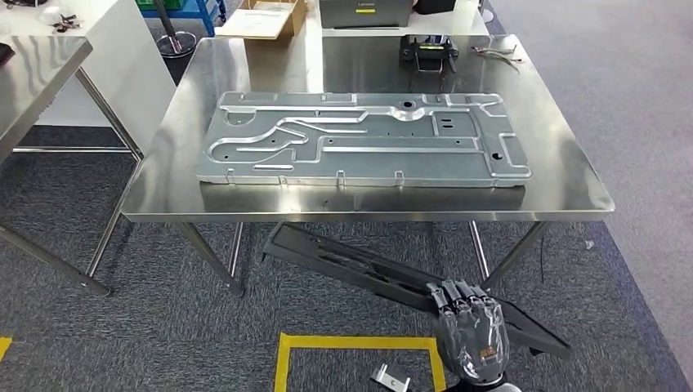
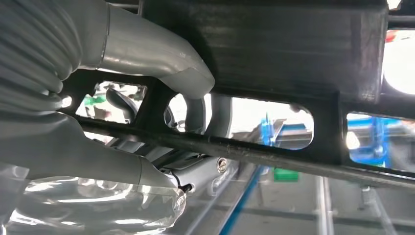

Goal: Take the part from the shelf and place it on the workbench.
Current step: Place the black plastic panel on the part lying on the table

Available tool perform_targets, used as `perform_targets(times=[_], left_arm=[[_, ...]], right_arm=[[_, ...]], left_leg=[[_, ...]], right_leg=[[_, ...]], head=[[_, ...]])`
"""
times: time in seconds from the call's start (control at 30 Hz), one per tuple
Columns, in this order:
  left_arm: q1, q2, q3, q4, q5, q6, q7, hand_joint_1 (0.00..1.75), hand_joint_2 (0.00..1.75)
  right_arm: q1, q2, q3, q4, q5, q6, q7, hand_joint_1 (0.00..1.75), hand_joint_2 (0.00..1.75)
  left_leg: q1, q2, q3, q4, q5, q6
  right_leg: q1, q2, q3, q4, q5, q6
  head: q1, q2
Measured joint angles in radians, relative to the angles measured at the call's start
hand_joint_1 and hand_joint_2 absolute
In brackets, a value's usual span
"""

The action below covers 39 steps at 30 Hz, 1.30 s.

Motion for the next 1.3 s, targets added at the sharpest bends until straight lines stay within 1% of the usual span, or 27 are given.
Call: perform_targets(times=[0.07, 0.1, 0.13, 0.17, 0.23, 0.27, 0.3, 0.33, 0.4, 0.43, 0.47, 0.53, 0.6, 0.63, 0.67, 0.73, 0.77, 0.8, 0.83, 0.9, 0.97, 1.07, 1.13, 1.17, 1.23, 1.27, 1.3], left_arm=[[-0.001, 0.000, 0.000, 0.000, -0.001, 0.000, 0.003, 0.00, 0.00], [-0.001, 0.000, -0.001, 0.000, -0.002, 0.000, 0.005, 0.00, 0.00], [-0.001, -0.001, -0.001, 0.000, -0.002, 0.000, 0.006, 0.00, 0.00], [-0.002, -0.001, -0.001, 0.000, -0.003, 0.000, 0.007, 0.00, 0.00], [-0.003, -0.001, -0.002, 0.000, -0.004, -0.001, 0.008, 0.00, 0.00], [-0.002, -0.001, -0.002, 0.000, -0.005, -0.002, 0.008, 0.00, 0.00], [-0.002, -0.001, -0.002, 0.000, -0.005, -0.003, 0.009, 0.00, 0.00], [-0.001, -0.001, -0.003, 0.000, -0.005, -0.004, 0.009, 0.00, 0.00], [0.000, -0.004, -0.005, 0.001, -0.005, -0.006, 0.010, 0.00, 0.00], [-0.001, -0.005, -0.006, 0.002, -0.005, -0.007, 0.010, 0.00, 0.00], [-0.003, -0.007, -0.007, 0.003, -0.006, -0.007, 0.010, 0.00, 0.00], [-0.005, -0.009, -0.008, 0.004, -0.006, -0.008, 0.010, 0.00, 0.00], [-0.006, -0.009, -0.009, 0.005, -0.006, -0.008, 0.010, 0.00, 0.00], [-0.008, -0.009, -0.010, 0.005, -0.007, -0.009, 0.010, 0.00, 0.00], [-0.010, -0.010, -0.010, 0.005, -0.007, -0.009, 0.010, 0.00, 0.00], [-0.012, -0.010, -0.011, 0.006, -0.008, -0.009, 0.011, 0.00, 0.00], [-0.011, -0.010, -0.011, 0.006, -0.008, -0.008, 0.011, 0.00, 0.00], [-0.009, -0.009, -0.011, 0.006, -0.007, -0.008, 0.012, 0.00, 0.00], [-0.007, -0.009, -0.012, 0.006, -0.007, -0.007, 0.013, 0.00, 0.00], [-0.004, -0.008, -0.012, 0.006, -0.007, -0.007, 0.013, 0.00, 0.00], [-0.004, -0.008, -0.013, 0.006, -0.007, -0.007, 0.014, 0.00, 0.00], [-0.004, -0.008, -0.014, 0.006, -0.007, -0.008, 0.015, 0.00, 0.00], [-0.003, -0.009, -0.015, 0.006, -0.007, -0.008, 0.015, 0.00, 0.00], [-0.004, -0.009, -0.016, 0.006, -0.007, -0.008, 0.015, 0.00, 0.00], [-0.005, -0.009, -0.016, 0.006, -0.007, -0.008, 0.015, 0.00, 0.00], [-0.005, -0.009, -0.016, 0.006, -0.006, -0.008, 0.016, 0.00, 0.00], [-0.005, -0.009, -0.016, 0.006, -0.006, -0.008, 0.016, 0.00, 0.00]], right_arm=[[0.001, -0.006, -0.001, 0.000, 0.000, 0.000, -0.018, 1.75, 1.75], [0.000, -0.007, -0.001, -0.003, 0.000, -0.001, -0.031, 1.75, 1.75], [-0.001, -0.007, -0.002, -0.007, 0.000, -0.001, -0.048, 1.75, 1.75], [-0.001, -0.008, -0.004, -0.013, 0.000, -0.001, -0.069, 1.75, 1.75], [0.000, -0.009, -0.014, -0.028, 0.000, -0.001, -0.118, 1.75, 1.75], [0.000, -0.009, -0.020, -0.037, -0.001, -0.001, -0.136, 1.75, 1.75], [0.001, -0.009, -0.026, -0.044, -0.001, -0.001, -0.151, 1.75, 1.75], [0.000, -0.009, -0.033, -0.051, -0.001, -0.001, -0.164, 1.75, 1.75], [-0.003, -0.010, -0.045, -0.066, -0.001, -0.001, -0.190, 1.75, 1.75], [-0.007, -0.010, -0.050, -0.072, -0.001, -0.001, -0.203, 1.75, 1.75], [-0.011, -0.011, -0.054, -0.078, -0.002, -0.001, -0.214, 1.75, 1.75], [-0.021, -0.013, -0.063, -0.088, -0.002, -0.001, -0.232, 1.75, 1.75], [-0.034, -0.018, -0.071, -0.097, -0.002, -0.001, -0.245, 1.75, 1.75], [-0.043, -0.020, -0.075, -0.099, -0.002, -0.001, -0.252, 1.75, 1.75], [-0.052, -0.021, -0.078, -0.101, -0.002, -0.001, -0.258, 1.75, 1.75], [-0.067, -0.025, -0.087, -0.101, -0.002, -0.001, -0.265, 1.75, 1.75], [-0.070, -0.028, -0.091, -0.101, -0.002, -0.001, -0.265, 1.75, 1.75], [-0.073, -0.030, -0.095, -0.101, -0.002, -0.001, -0.264, 1.75, 1.75], [-0.075, -0.033, -0.097, -0.101, -0.002, -0.001, -0.262, 1.75, 1.75], [-0.079, -0.036, -0.100, -0.101, -0.002, -0.001, -0.261, 1.75, 1.75], [-0.084, -0.039, -0.103, -0.101, -0.002, -0.001, -0.260, 1.75, 1.75], [-0.089, -0.042, -0.105, -0.102, -0.002, -0.001, -0.258, 1.75, 1.75], [-0.092, -0.046, -0.106, -0.104, -0.003, -0.001, -0.255, 1.75, 1.75], [-0.094, -0.049, -0.107, -0.105, -0.003, -0.001, -0.251, 1.75, 1.75], [-0.097, -0.058, -0.111, -0.105, -0.003, -0.001, -0.236, 1.75, 1.75], [-0.097, -0.063, -0.114, -0.104, -0.003, -0.001, -0.228, 1.75, 1.75], [-0.097, -0.069, -0.117, -0.103, -0.003, -0.001, -0.222, 1.75, 1.75]], left_leg=[[0.002, -0.002, 0.019, -0.014, -0.001, 0.012], [0.005, -0.003, 0.032, -0.024, -0.004, 0.018], [0.007, -0.003, 0.047, -0.033, -0.006, 0.023], [0.007, -0.003, 0.059, -0.040, -0.011, 0.027], [0.007, -0.003, 0.077, -0.044, -0.026, 0.031], [0.007, -0.004, 0.086, -0.044, -0.035, 0.031], [0.006, -0.005, 0.099, -0.044, -0.045, 0.030], [0.006, -0.006, 0.113, -0.044, -0.056, 0.029], [0.005, -0.007, 0.142, -0.044, -0.079, 0.025], [0.004, -0.008, 0.150, -0.046, -0.088, 0.021], [0.004, -0.008, 0.154, -0.050, -0.095, 0.016], [0.003, -0.008, 0.165, -0.053, -0.097, 0.003], [0.002, -0.006, 0.173, -0.033, -0.098, -0.007], [0.003, -0.004, 0.161, -0.001, -0.105, -0.011], [0.005, -0.003, 0.134, 0.048, -0.120, -0.015], [0.008, -0.002, 0.055, 0.165, -0.169, -0.023], [0.009, -0.002, 0.021, 0.201, -0.188, -0.027], [0.009, -0.002, 0.000, 0.208, -0.190, -0.028], [0.010, -0.002, -0.005, 0.182, -0.167, -0.028], [0.011, 0.000, 0.015, 0.065, -0.069, -0.026], [0.006, 0.002, 0.027, -0.018, -0.006, -0.017], [0.002, 0.002, 0.031, -0.034, 0.000, 0.008], [0.005, 0.000, 0.049, -0.044, -0.005, 0.020], [0.007, -0.001, 0.058, -0.049, -0.008, 0.025], [0.006, -0.001, 0.073, -0.053, -0.020, 0.033], [0.005, -0.002, 0.080, -0.053, -0.027, 0.034], [0.004, -0.003, 0.090, -0.053, -0.035, 0.034]], right_leg=[[0.000, 0.000, 0.006, 0.007, 0.003, 0.012], [0.000, -0.001, 0.000, 0.030, 0.006, 0.017], [-0.001, -0.003, -0.020, 0.068, 0.001, 0.022], [-0.003, -0.003, -0.055, 0.122, -0.013, 0.027], [-0.004, -0.004, -0.142, 0.228, -0.062, 0.034], [-0.004, -0.004, -0.176, 0.255, -0.078, 0.036], [-0.004, -0.004, -0.195, 0.252, -0.076, 0.035], [-0.003, -0.004, -0.200, 0.219, -0.049, 0.032], [0.003, -0.004, -0.186, 0.105, 0.059, 0.018], [0.007, -0.004, -0.179, 0.055, 0.102, 0.009], [0.012, -0.005, -0.176, 0.024, 0.132, 0.000], [0.014, -0.005, -0.168, 0.002, 0.137, -0.013], [0.008, -0.003, -0.141, -0.016, 0.134, -0.024], [0.004, -0.004, -0.126, -0.023, 0.130, -0.029], [0.002, -0.005, -0.113, -0.027, 0.124, -0.032], [0.002, -0.005, -0.094, -0.028, 0.107, -0.034], [0.002, -0.005, -0.083, -0.028, 0.098, -0.034], [0.001, -0.004, -0.071, -0.028, 0.087, -0.032], [0.000, -0.004, -0.056, -0.028, 0.077, -0.030], [-0.002, -0.004, -0.026, -0.027, 0.053, -0.022], [-0.001, -0.004, -0.014, -0.027, 0.037, -0.011], [0.001, -0.004, -0.014, -0.023, 0.030, 0.005], [0.000, -0.004, -0.032, 0.024, 0.023, 0.013], [-0.001, -0.004, -0.060, 0.074, 0.010, 0.018], [-0.002, -0.005, -0.146, 0.201, -0.037, 0.024], [-0.002, -0.005, -0.186, 0.248, -0.056, 0.026], [-0.002, -0.005, -0.213, 0.268, -0.057, 0.026]], head=[[0.000, 0.000], [0.000, 0.000], [0.000, 0.000], [0.000, 0.000], [0.000, 0.000], [0.000, 0.000], [0.000, 0.000], [0.000, 0.000], [-0.001, 0.000], [-0.001, 0.000], [-0.001, 0.000], [0.000, 0.000], [-0.001, 0.000], [-0.001, 0.000], [-0.001, 0.000], [-0.001, 0.000], [-0.001, 0.000], [-0.001, 0.000], [-0.001, 0.000], [0.000, 0.000], [0.000, 0.000], [-0.001, 0.000], [0.000, 0.000], [0.000, 0.000], [0.000, 0.000], [-0.001, 0.000], [0.000, 0.000]])
